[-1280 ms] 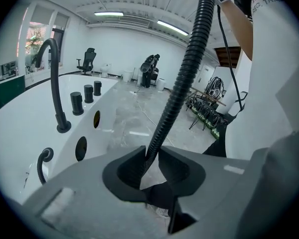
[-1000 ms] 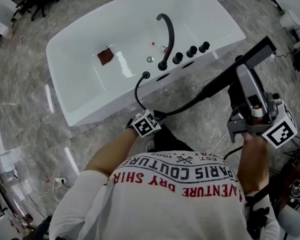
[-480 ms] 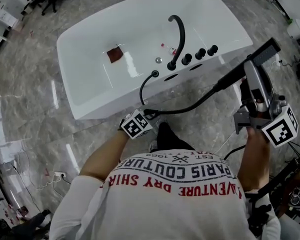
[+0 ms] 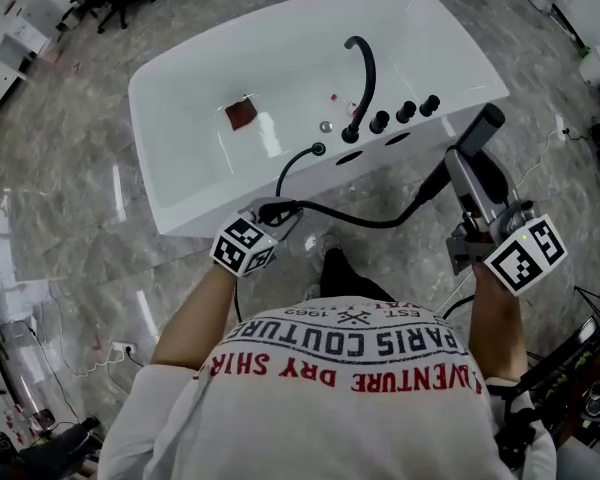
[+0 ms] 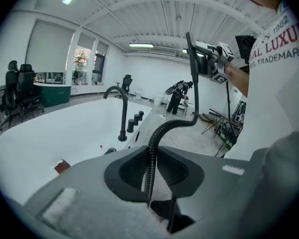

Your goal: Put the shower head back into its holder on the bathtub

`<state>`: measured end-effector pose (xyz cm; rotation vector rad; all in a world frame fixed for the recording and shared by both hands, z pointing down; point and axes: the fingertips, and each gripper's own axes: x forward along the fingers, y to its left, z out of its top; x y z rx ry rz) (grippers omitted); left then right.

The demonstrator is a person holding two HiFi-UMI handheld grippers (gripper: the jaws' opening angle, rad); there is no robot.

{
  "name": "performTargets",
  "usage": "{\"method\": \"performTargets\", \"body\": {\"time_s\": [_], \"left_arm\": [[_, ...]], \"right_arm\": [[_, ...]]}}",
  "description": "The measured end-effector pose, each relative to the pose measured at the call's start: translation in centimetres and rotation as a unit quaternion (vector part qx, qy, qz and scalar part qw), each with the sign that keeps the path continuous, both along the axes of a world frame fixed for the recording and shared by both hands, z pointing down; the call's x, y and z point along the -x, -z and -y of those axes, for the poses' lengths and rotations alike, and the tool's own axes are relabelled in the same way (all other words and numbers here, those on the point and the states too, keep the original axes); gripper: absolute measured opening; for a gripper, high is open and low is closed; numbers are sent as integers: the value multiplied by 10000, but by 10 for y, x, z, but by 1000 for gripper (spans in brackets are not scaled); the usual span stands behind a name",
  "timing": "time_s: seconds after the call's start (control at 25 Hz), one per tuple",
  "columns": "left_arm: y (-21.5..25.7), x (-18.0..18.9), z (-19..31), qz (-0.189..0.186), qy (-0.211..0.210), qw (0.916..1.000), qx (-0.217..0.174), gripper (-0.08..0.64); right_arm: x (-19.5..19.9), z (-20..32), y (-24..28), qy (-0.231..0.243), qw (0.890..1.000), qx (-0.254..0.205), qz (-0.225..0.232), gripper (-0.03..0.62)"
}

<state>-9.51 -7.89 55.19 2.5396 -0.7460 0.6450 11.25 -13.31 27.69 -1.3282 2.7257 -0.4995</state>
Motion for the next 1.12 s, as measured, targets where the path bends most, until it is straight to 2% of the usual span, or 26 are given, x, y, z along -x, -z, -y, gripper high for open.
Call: {"method": "performTargets", "body": {"time_s": [0.12,0.32,0.68,0.84,1.12], "left_arm": [[36,11,12,-179,224,9992,-291,57],[83,12,29,-211,326,9959,-821,57],[158,6,65,-278,428,9887,-1410,55],[176,-2,86,-322,517,9852,-1604,55],[209,-15,121,-319,399,9795,-1951,57]], "right_arm": [[10,-11,-10,83,9998,143,56,137],[10,-26,-21,97,9989,289,343,135],[-4,-36,-16,-118,9976,257,637,133],[-16,-35,-20,-190,9972,187,696,132],[-30,-35,-37,-395,9960,340,727,132]]}}
